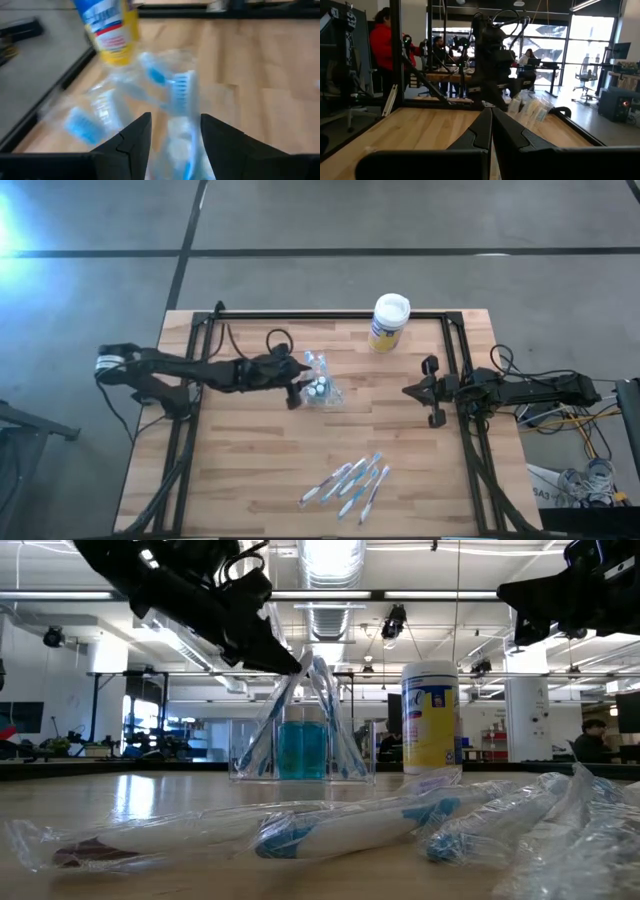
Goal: Pick & Place toothbrushing station
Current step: Put the blue toothbrush into the transparent organizer
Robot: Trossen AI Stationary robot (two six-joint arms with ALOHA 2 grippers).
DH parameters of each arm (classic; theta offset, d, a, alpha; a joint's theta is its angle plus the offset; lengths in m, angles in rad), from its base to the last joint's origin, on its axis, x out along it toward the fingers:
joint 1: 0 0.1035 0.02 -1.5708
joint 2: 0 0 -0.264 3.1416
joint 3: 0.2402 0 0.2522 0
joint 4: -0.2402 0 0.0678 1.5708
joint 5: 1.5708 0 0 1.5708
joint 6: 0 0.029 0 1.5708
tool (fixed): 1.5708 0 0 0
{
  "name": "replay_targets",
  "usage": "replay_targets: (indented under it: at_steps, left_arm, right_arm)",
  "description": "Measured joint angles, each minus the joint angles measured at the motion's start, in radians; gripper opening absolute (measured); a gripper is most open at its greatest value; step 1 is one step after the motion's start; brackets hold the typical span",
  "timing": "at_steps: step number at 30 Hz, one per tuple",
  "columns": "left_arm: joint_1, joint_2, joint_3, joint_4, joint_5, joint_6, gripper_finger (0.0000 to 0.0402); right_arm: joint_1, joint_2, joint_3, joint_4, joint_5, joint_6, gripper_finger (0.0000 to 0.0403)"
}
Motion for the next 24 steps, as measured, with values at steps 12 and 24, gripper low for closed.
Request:
replay_targets:
  at_steps: [12, 24]
  left_arm:
    - [-0.003, 0.021, 0.002, -0.030, -0.099, -0.011, 0.0151]
    - [-0.038, 0.018, 0.002, -0.030, -0.196, -0.036, 0.0018]
  right_arm:
    - [0.000, 0.006, 0.000, 0.001, 0.000, 0.019, 0.0008]
    - [0.000, 0.012, 0.000, -0.001, 0.001, 0.021, 0.0008]
